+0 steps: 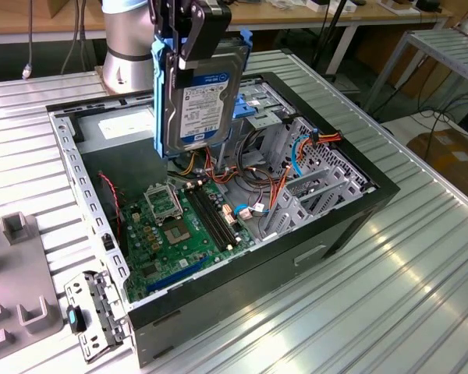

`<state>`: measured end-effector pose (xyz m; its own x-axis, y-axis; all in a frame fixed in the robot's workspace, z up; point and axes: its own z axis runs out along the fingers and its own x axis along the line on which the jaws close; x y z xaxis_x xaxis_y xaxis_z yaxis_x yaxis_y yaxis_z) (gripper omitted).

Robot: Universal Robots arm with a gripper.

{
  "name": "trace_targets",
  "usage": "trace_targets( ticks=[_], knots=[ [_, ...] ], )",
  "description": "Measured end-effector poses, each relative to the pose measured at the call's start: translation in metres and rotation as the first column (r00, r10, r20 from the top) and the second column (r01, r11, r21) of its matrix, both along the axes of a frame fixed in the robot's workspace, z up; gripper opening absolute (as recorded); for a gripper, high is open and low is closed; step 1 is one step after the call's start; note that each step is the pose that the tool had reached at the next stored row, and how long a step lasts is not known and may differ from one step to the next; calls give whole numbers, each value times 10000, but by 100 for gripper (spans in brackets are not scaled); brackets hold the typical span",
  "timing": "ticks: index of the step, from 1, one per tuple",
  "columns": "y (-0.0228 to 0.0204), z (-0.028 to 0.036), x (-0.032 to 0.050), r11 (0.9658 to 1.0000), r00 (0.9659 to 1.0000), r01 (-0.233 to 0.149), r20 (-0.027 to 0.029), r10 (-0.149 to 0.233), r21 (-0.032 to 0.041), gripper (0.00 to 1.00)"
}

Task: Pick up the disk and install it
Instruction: 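Insert the disk into the insertion slot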

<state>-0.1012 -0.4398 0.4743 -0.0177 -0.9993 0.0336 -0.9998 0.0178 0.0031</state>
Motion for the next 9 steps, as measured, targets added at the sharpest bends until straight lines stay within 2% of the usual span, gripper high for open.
trace_targets(
  ticks=[9],
  knots=[
    [-43,0,1,10000,10000,-1,0,1,-20,37]
  ],
)
